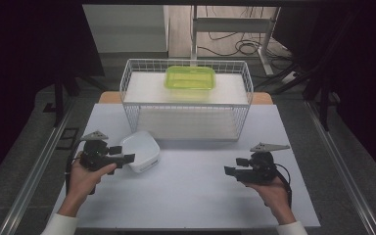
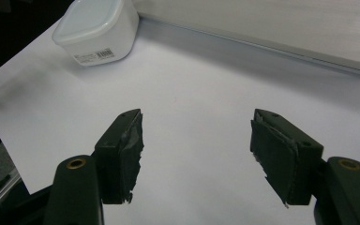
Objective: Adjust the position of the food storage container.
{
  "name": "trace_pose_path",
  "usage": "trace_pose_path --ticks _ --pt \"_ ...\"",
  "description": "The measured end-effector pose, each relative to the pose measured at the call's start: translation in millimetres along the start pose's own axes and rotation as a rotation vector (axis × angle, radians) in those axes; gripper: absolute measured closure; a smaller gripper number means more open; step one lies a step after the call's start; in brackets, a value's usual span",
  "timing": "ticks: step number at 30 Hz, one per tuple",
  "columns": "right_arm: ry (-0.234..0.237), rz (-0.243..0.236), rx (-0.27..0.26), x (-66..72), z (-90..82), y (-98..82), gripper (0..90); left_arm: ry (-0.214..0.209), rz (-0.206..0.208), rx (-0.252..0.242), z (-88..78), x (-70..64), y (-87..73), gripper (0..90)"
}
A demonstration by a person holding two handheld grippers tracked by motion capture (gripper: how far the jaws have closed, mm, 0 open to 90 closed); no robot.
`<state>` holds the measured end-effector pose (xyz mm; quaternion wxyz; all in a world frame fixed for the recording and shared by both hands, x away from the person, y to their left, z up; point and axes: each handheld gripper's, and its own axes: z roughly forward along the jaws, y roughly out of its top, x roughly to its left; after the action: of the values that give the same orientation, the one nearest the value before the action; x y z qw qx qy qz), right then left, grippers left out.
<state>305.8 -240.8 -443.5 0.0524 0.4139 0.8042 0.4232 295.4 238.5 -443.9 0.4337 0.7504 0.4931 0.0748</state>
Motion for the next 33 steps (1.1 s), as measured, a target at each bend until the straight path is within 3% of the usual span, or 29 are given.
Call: trace_pose_path --ticks 9,17,23,27,29,33 --pt "-0.005 -0.01 0.012 0.3 4.3 0.2 34.3 0.061 0.006 0.008 0.9 27.6 27.9 38.1" --pt "-0.003 -0.015 0.019 1.5 6.7 1.4 34.3 0.103 0.032 0.081 15.7 50.3 45.7 39.9" --pt "-0.006 -0.007 0.021 -1.1 6.5 0.3 34.2 0.142 0.04 0.143 32.1 63.6 51.4 57.4" --pt "-0.007 -0.003 0.025 -2.3 7.7 -0.6 34.3 0.192 0.031 0.2 44.5 72.6 51.5 73.5" --pt "-0.005 -0.003 0.031 -2.6 8.6 -0.9 34.2 0.19 0.028 0.217 50.1 75.5 51.5 82.5" --pt "-0.007 -0.003 0.034 -2.9 9.7 -1.3 34.2 0.201 0.044 0.249 59.9 79.2 51.6 89.6"
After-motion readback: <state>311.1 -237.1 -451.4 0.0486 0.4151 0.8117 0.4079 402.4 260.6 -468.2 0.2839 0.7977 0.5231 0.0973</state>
